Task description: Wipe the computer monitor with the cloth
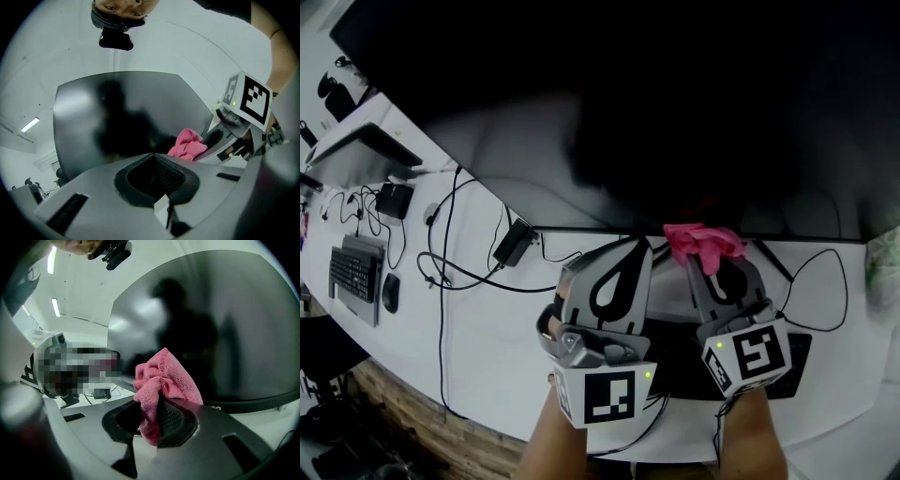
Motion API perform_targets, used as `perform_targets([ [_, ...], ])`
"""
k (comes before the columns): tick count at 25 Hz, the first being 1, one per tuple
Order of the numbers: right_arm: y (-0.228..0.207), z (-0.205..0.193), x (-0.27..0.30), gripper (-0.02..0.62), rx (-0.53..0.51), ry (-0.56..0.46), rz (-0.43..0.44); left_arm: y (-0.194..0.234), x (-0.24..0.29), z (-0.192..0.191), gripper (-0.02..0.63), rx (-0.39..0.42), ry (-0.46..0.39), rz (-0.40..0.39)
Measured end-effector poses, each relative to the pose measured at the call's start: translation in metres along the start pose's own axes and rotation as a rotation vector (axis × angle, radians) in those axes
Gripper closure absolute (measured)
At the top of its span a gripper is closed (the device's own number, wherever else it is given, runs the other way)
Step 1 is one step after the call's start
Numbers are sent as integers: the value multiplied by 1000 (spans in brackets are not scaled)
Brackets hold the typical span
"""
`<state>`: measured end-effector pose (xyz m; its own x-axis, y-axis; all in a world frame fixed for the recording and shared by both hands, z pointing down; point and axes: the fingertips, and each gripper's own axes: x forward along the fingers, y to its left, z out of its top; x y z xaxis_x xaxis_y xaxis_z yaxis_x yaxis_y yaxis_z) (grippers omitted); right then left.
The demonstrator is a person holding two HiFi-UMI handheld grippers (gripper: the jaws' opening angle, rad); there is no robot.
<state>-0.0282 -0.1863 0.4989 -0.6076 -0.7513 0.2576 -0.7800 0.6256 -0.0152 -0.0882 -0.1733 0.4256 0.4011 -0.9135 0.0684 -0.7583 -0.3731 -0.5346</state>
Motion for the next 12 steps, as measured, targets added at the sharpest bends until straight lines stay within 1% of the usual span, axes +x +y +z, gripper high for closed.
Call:
perform_targets([
  [12, 51, 9, 34, 531, -12, 9, 53, 36, -23, -23, 600, 35, 38, 22],
])
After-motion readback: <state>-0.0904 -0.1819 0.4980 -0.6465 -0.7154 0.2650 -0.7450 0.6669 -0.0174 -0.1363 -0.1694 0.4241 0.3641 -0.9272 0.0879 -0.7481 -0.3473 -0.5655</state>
